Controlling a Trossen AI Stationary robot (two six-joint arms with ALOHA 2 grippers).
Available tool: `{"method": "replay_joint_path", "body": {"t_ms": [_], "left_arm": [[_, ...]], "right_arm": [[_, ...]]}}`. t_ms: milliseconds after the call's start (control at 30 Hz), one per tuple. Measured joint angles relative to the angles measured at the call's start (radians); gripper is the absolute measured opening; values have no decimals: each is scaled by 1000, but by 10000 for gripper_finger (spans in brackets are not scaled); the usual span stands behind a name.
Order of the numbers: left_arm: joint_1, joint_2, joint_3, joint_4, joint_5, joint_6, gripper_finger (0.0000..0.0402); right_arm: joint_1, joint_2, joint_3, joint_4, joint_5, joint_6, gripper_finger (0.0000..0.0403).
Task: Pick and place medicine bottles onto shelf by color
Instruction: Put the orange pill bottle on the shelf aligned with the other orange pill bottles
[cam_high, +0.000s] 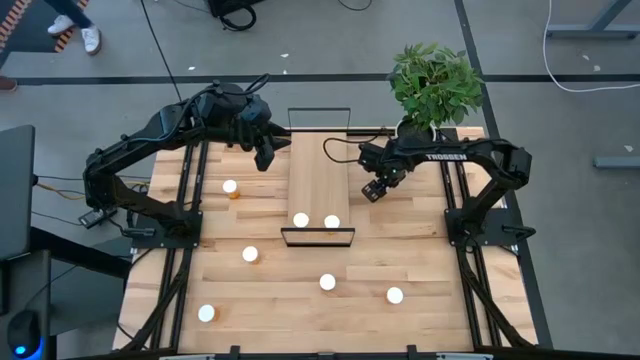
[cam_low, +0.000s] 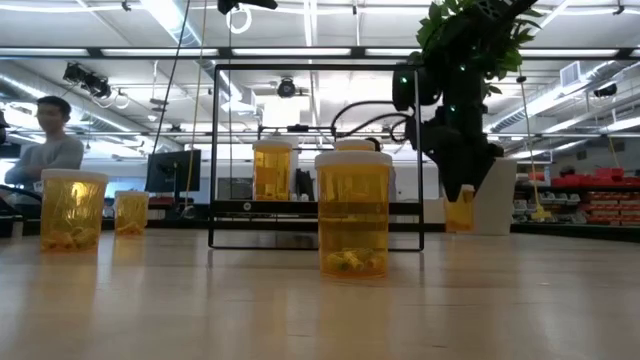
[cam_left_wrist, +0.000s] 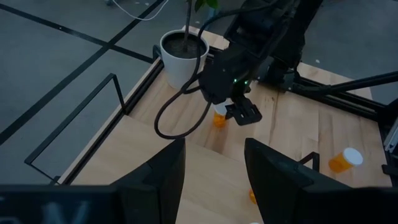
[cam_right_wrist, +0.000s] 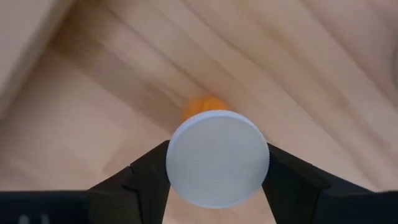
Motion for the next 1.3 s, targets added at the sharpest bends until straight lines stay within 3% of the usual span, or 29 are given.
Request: {"method": "replay_joint_path", "body": {"t_ms": [400, 700, 900, 1300], "left_arm": [[1, 0, 0, 0, 0, 9, 172], [28, -11, -1, 4, -5, 17, 172], [76, -10, -1, 1, -5, 20, 172], [140, -86, 1, 33, -4, 25, 172]], "right_arm": [[84, 0, 353, -131, -1, -44, 228], [161, 19, 399, -133, -17, 15, 228], [180, 100, 451, -127, -84, 43, 228], [224, 358, 760, -249, -98, -15, 228]]}}
